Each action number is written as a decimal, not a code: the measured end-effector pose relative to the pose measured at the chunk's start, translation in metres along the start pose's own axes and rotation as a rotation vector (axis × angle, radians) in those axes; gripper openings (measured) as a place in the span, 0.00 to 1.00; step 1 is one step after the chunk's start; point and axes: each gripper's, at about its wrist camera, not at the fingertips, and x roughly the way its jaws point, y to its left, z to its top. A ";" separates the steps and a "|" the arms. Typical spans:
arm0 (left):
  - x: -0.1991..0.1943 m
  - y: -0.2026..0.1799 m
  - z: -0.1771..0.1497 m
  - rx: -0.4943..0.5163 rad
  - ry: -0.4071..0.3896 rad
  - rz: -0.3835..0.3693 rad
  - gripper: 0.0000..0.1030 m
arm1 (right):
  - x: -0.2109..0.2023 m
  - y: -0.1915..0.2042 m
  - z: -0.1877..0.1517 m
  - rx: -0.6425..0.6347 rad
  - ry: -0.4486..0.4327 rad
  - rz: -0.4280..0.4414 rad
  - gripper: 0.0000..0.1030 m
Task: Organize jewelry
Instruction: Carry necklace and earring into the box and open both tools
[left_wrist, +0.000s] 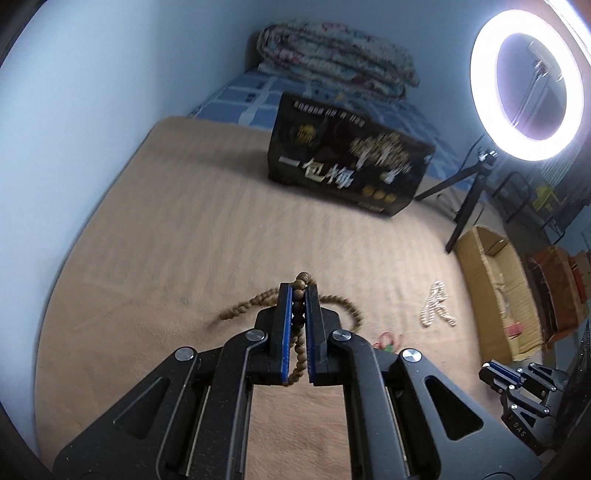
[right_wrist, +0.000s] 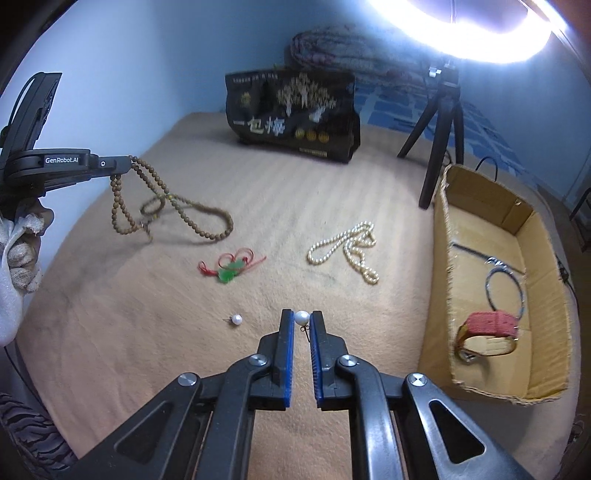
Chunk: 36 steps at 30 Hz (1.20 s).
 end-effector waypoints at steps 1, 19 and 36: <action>-0.005 -0.003 0.000 0.003 -0.011 -0.003 0.04 | -0.006 0.000 0.001 0.000 -0.011 -0.003 0.06; -0.088 -0.079 0.017 0.118 -0.149 -0.116 0.04 | -0.079 -0.047 0.001 0.099 -0.135 -0.041 0.06; -0.124 -0.195 0.038 0.249 -0.211 -0.270 0.04 | -0.119 -0.117 -0.015 0.214 -0.188 -0.100 0.06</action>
